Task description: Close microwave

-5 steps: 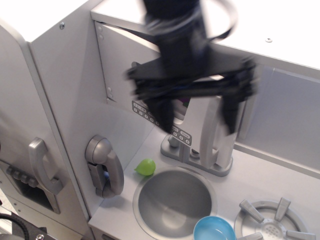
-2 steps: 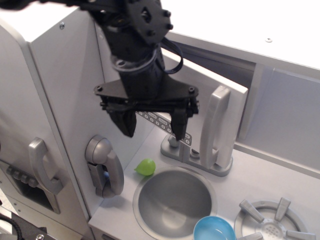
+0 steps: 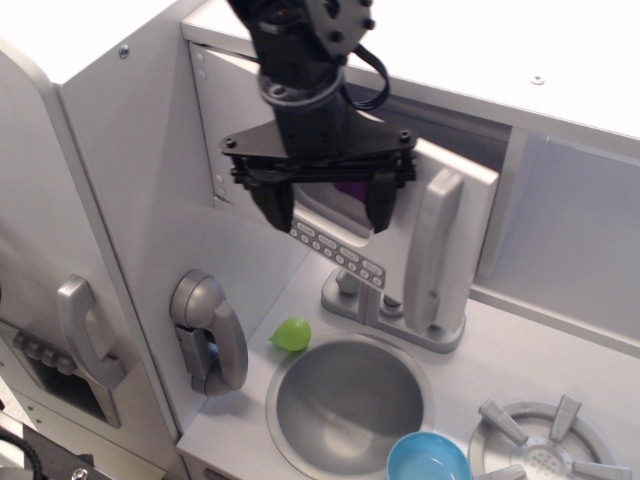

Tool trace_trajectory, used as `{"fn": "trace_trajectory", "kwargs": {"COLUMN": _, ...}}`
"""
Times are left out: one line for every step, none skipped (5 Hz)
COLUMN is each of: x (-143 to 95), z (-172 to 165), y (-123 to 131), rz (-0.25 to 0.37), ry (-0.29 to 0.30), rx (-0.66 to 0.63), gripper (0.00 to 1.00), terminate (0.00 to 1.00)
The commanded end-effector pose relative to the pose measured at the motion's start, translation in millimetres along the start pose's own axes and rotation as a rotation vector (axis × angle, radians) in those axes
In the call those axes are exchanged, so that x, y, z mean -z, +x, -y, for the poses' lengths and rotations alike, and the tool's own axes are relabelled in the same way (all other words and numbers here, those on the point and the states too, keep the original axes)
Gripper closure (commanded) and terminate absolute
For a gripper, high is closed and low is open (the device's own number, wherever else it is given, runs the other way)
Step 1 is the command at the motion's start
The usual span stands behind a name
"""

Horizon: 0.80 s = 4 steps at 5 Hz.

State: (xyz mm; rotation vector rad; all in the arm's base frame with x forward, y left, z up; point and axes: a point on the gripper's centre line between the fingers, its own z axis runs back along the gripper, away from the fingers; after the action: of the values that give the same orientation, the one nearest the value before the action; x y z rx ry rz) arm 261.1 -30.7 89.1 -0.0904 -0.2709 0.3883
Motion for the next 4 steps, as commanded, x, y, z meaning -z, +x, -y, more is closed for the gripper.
{"fn": "trace_trajectory", "kwargs": {"x": -17.6, "z": 12.7, "y": 18.5, "rz": 0.120, "ry": -0.057, "rx": -0.002, "gripper": 0.00, "terminate": 0.00}}
{"fn": "trace_trajectory", "kwargs": {"x": -16.8, "z": 17.5, "y": 23.6, "rz": 0.148, "ry": -0.068, "rx": 0.002, "gripper": 0.00, "terminate": 0.00}}
{"fn": "trace_trajectory", "kwargs": {"x": -15.8, "z": 21.4, "y": 31.1, "rz": 0.167, "ry": -0.071, "rx": -0.016, "gripper": 0.00, "terminate": 0.00}}
{"fn": "trace_trajectory", "kwargs": {"x": -15.3, "z": 24.6, "y": 37.5, "rz": 0.185, "ry": -0.071, "rx": -0.031, "gripper": 0.00, "terminate": 0.00}}
